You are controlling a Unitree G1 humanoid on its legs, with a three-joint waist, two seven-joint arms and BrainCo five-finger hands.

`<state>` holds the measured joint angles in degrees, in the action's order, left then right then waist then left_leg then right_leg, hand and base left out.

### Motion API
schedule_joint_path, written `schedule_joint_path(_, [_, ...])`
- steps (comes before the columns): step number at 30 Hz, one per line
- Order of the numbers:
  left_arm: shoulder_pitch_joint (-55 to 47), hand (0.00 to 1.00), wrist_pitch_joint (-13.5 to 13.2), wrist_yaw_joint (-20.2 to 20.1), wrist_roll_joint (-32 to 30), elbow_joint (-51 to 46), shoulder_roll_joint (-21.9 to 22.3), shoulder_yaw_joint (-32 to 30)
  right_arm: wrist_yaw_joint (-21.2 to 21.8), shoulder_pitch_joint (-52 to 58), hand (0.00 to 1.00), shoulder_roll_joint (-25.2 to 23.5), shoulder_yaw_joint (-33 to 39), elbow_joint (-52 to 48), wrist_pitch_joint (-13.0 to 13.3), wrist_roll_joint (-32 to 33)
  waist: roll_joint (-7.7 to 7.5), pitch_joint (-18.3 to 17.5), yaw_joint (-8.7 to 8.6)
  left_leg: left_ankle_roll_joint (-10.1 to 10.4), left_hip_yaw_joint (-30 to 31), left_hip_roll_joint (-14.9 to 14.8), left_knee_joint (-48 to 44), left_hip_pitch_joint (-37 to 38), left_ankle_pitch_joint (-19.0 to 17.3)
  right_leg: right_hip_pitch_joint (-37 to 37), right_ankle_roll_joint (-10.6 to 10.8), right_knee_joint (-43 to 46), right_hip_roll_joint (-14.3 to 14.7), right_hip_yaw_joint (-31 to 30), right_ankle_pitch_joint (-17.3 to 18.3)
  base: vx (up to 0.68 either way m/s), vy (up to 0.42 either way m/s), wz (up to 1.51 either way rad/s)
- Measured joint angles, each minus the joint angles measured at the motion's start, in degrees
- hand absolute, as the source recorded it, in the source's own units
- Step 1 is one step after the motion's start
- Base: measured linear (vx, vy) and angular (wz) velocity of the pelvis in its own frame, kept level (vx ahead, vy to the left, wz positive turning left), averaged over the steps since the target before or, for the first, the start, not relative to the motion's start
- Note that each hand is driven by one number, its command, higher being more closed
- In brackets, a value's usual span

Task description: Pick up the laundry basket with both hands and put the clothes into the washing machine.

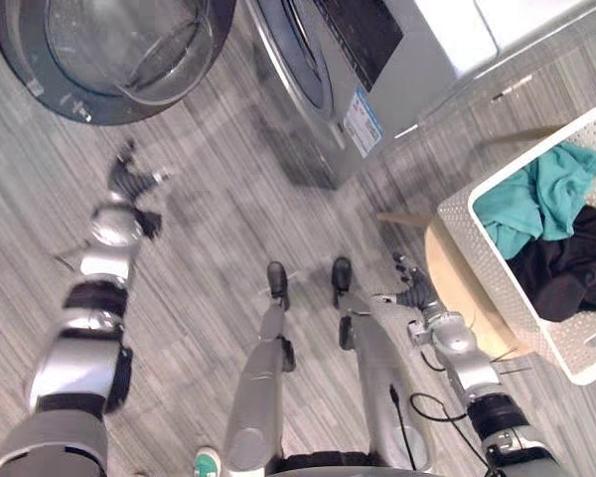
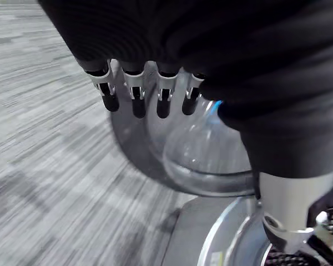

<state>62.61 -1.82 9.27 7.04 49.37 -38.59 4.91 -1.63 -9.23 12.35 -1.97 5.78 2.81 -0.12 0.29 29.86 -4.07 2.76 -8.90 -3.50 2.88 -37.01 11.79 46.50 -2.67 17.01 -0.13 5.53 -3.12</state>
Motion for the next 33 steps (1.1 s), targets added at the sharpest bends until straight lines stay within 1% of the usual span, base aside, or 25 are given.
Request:
schedule_joint_path(1, [0.51, 0.00, 0.41, -0.07, -0.06, -1.35, 1.75, 0.28, -1.54, 0.64, 0.00, -0.97, 1.59, -3.49, 0.83, 0.16, -0.25, 0.15, 0.16, -0.76, -3.00, -1.09, -2.05, -2.33, -0.79, 0.94, 0.07, -0.98, 0.08, 0.09, -0.68, 0.07, 0.033, 0.00])
schedule_joint_path(2, [0.62, 0.00, 0.62, 0.60, -0.14, -1.60, 2.73, 0.01, -2.08, 0.67, 0.00, -1.03, 1.84, -4.53, 0.87, 0.23, -0.35, 0.20, 0.15, -1.08, -4.03, -1.56, -3.02, -3.23, -1.16, 1.13, 0.14, -1.31, 0.08, 0.39, -0.86, 0.07, 0.033, 0.06])
schedule_joint_path(3, [1.55, 0.00, 1.41, 1.97, -0.44, -1.66, 3.97, -0.62, -2.84, 0.88, 0.00, -1.26, 2.25, -6.47, 1.09, 0.30, -1.30, 0.64, 0.01, -1.24, -4.58, -1.83, -4.43, -4.36, -1.77, 1.52, 0.20, -1.39, 0.07, 0.59, -0.99, 0.05, 0.020, 0.07])
schedule_joint_path(5, [2.93, 0.00, 2.10, 3.63, -0.99, -1.69, 4.47, -1.55, -4.00, 2.27, 0.00, -1.88, 3.45, -9.75, 1.42, 0.59, -2.71, 1.11, -0.02, -1.40, -4.63, -1.95, -5.53, -5.57, -2.27, 2.01, 0.31, -1.76, 0.06, 0.59, -1.24, 0.06, 0.026, 0.04])
schedule_joint_path(6, [3.77, 0.00, 2.96, 4.04, -2.49, -1.69, 4.80, -2.42, -4.71, 3.88, 0.00, -2.15, 4.64, -11.34, 1.93, 0.79, -2.81, 1.11, 0.10, -1.44, -4.86, -2.01, -5.46, -5.88, -2.30, 2.01, 0.52, -2.40, 0.05, 0.70, -1.59, 0.06, 0.031, 0.03])
schedule_joint_path(9, [4.55, 0.00, 3.78, 6.00, -3.47, -2.01, 4.77, -5.91, -5.08, 6.56, 0.00, -2.31, 5.81, -12.06, 3.18, 1.93, -2.85, 1.08, 0.46, -1.70, -5.39, -1.94, -5.42, -5.97, -2.49, 1.98, 0.91, -2.97, -0.12, 0.36, -1.95, 0.06, 0.042, -0.04])
schedule_joint_path(12, [5.05, 0.00, 4.13, 7.73, -5.61, -2.10, 4.78, -8.48, -5.57, 8.41, 0.00, -3.58, 5.78, -12.62, 3.38, 2.28, -2.85, 1.08, 0.87, -1.70, -5.54, -1.93, -5.47, -5.87, -2.48, 1.81, 0.89, -3.01, -0.15, 0.42, -1.98, 0.05, 0.040, -0.01])
schedule_joint_path(14, [5.01, 0.00, 4.18, 8.50, -5.61, -2.13, 4.81, -10.27, -5.58, 9.97, 0.00, -3.70, 5.73, -14.57, 3.55, 2.28, -2.85, 1.08, 1.41, -1.69, -5.55, -1.93, -5.42, -5.39, -2.48, 1.41, 0.89, -2.96, -0.15, 0.35, -1.98, 0.04, 0.026, -0.02])
schedule_joint_path(16, [4.56, 0.00, 4.47, 8.70, -5.60, -2.53, 4.80, -12.26, -5.60, 11.12, 0.00, -3.82, 5.71, -15.81, 3.59, 2.31, -2.85, 1.07, 1.57, -1.58, -5.58, -1.93, -5.22, -3.99, -2.56, 0.13, 0.89, -2.96, -0.17, 0.37, -1.95, 0.02, 0.011, -0.01])
schedule_joint_path(20, [-0.93, 0.00, 4.15, 9.65, -5.55, -8.24, 4.71, -16.01, -5.58, 11.97, 0.00, -3.93, 5.43, -16.30, 3.66, 2.91, -2.73, 0.96, 1.83, -1.01, -6.13, -1.72, -5.17, 0.41, -3.55, -3.73, 0.92, -2.27, -0.57, 0.38, -1.02, 0.01, 0.007, -0.01])
schedule_joint_path(21, [-4.67, 0.00, 3.78, 9.72, -5.50, -10.10, 4.75, -16.77, -5.61, 11.99, 0.00, -4.04, 5.39, -16.28, 3.61, 2.89, -2.69, 0.94, 1.83, -1.32, -6.77, -1.62, -5.23, 2.42, -4.02, -5.14, 0.83, -1.17, -0.92, 0.38, -0.10, 0.03, 0.002, 0.05])
schedule_joint_path(23, [-9.32, 0.00, 3.71, 9.81, -5.45, -12.21, 5.61, -16.90, -5.83, 12.13, 0.00, -4.19, 5.39, -16.32, 3.57, 2.85, -2.63, 0.90, 1.99, -1.08, -6.90, -1.60, -5.60, 4.39, -4.42, -7.11, 0.95, -0.63, -1.10, 0.47, 0.65, 0.04, 0.000, 0.08])
schedule_joint_path(24, [-12.34, 0.00, 3.68, 9.88, -5.25, -13.61, 6.94, -16.92, -5.96, 12.38, 0.00, -4.24, 5.38, -16.36, 3.53, 2.75, -2.62, 0.90, 2.16, -0.97, -6.90, -1.60, -6.00, 5.70, -4.80, -8.45, 0.96, -0.12, -1.27, 0.64, 1.31, 0.06, -0.004, 0.15])
schedule_joint_path(26, [-21.86, 0.00, 3.67, 10.12, -4.69, -19.77, 12.60, -16.94, -6.07, 13.87, 0.00, -4.82, 5.43, -17.37, 3.06, 2.42, -2.58, 0.88, 2.66, -1.41, -6.83, -1.44, -7.70, 9.31, -5.49, -12.41, 0.98, 1.34, -1.80, 1.25, 3.11, 0.09, -0.008, 0.18])
schedule_joint_path(27, [-30.03, 0.00, 3.55, 10.21, -4.21, -24.64, 18.33, -16.27, -6.19, 15.86, 0.00, -5.40, 5.37, -18.72, 2.90, 1.55, -2.41, 0.22, 3.35, -1.25, -6.67, -1.45, -8.37, 12.74, -6.89, -16.06, 1.05, 1.86, -1.91, 1.46, 4.58, 0.11, -0.004, 0.16])
schedule_joint_path(28, [-35.74, 0.00, 3.30, 10.20, -4.18, -26.59, 21.73, -15.74, -6.17, 16.97, 0.00, -5.52, 5.34, -18.40, 2.87, 1.12, -2.29, -2.71, 3.29, -1.09, -6.40, -1.48, -9.13, 12.89, -8.00, -16.54, 1.15, 2.00, -2.02, 1.77, 5.33, 0.10, 0.003, 0.10])
schedule_joint_path(30, [-45.46, 0.00, 2.76, 9.56, -3.69, -29.16, 26.32, -13.98, -6.27, 18.34, 0.00, -5.71, 5.67, -18.07, 1.94, -0.04, -1.91, -7.69, 3.39, -1.12, -6.50, -1.58, -9.88, 13.42, -9.36, -17.29, 1.51, 1.93, -2.02, 1.75, 6.44, 0.15, 0.012, 0.01])
schedule_joint_path(31, [-51.76, 0.00, 2.51, 8.66, -3.76, -30.15, 28.69, -12.10, -6.36, 18.67, 0.00, -5.97, 6.13, -17.72, 1.40, -0.74, -1.56, -9.45, 3.52, -1.08, -7.01, -1.63, -9.84, 15.73, -10.07, -19.49, 1.68, 1.75, -1.96, 1.36, 6.98, 0.19, 0.014, -0.14])
schedule_joint_path(32, [-57.28, 0.00, 2.50, 7.10, -3.78, -30.59, 30.28, -10.28, -6.52, 18.67, 0.00, -6.62, 6.95, -16.78, 1.01, -1.48, -1.10, -10.90, 3.50, -0.99, -7.60, -1.62, -9.84, 18.24, -10.87, -21.64, 2.29, 1.55, -1.84, 0.68, 7.85, 0.15, 0.013, -0.22])
schedule_joint_path(33, [-59.60, 0.00, 2.48, 6.47, -3.79, -30.60, 30.74, -9.15, -6.79, 18.62, 0.00, -6.89, 7.36, -15.92, 0.98, -1.83, -0.87, -11.52, 3.50, -0.86, -8.04, -1.63, -9.85, 19.48, -11.36, -22.61, 2.32, 1.37, -1.75, 0.27, 8.05, 0.12, 0.016, -0.34])
